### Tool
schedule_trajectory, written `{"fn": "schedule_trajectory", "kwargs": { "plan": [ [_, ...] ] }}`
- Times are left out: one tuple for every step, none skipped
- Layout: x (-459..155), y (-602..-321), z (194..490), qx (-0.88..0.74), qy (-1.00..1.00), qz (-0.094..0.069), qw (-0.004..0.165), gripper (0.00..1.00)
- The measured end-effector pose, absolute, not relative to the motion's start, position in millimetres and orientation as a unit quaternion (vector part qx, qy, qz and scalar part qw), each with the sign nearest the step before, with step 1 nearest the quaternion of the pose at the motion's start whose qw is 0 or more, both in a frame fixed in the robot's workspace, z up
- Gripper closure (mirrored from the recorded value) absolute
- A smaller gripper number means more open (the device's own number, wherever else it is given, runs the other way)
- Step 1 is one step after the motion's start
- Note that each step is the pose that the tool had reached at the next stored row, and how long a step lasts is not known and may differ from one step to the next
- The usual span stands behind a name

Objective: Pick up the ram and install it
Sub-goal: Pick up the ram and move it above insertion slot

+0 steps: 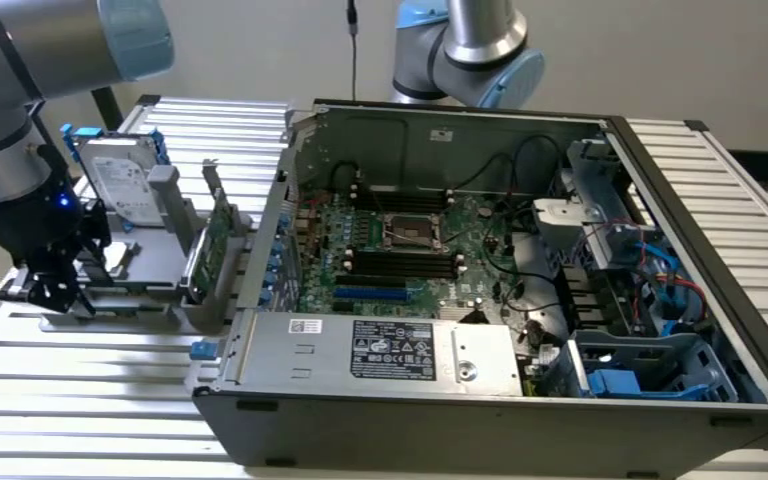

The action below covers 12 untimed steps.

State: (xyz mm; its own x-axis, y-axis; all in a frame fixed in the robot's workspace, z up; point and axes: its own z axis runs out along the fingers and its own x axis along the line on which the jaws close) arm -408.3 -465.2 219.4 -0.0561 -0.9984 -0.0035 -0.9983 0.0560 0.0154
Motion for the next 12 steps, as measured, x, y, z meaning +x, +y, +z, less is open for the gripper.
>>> {"fn": "schedule_trajectory", "kwargs": {
  "plan": [
    [-408.3,-465.3,218.3,0.688,-0.726,-0.006,0.004,0.52],
    [-408.3,-465.6,217.1,0.688,-0.725,-0.006,0.003,0.52],
    [-408.3,-466.0,215.8,0.689,-0.725,-0.005,0.003,0.52],
    [-408.2,-466.4,214.7,0.69,-0.724,-0.005,0.002,0.52],
    [-408.3,-466.8,213.8,0.69,-0.724,-0.004,0.001,0.52],
    [-408.2,-467.3,212.9,0.69,-0.723,-0.004,0.001,0.52],
    [-408.2,-467.9,212.1,0.691,-0.723,-0.003,0.0,0.52],
    [-408.2,-468.6,211.5,0.691,-0.723,-0.003,-0.001,0.52],
    [-408.3,-469.3,211.0,0.691,-0.722,-0.003,-0.002,0.52],
    [-408.3,-470.0,210.6,0.692,-0.722,-0.003,-0.003,0.52],
    [-408.2,-470.6,210.4,0.692,-0.722,-0.004,-0.004,0.52],
    [-408.2,-471.2,210.1,0.693,-0.721,-0.006,-0.005,0.52]
  ]
}}
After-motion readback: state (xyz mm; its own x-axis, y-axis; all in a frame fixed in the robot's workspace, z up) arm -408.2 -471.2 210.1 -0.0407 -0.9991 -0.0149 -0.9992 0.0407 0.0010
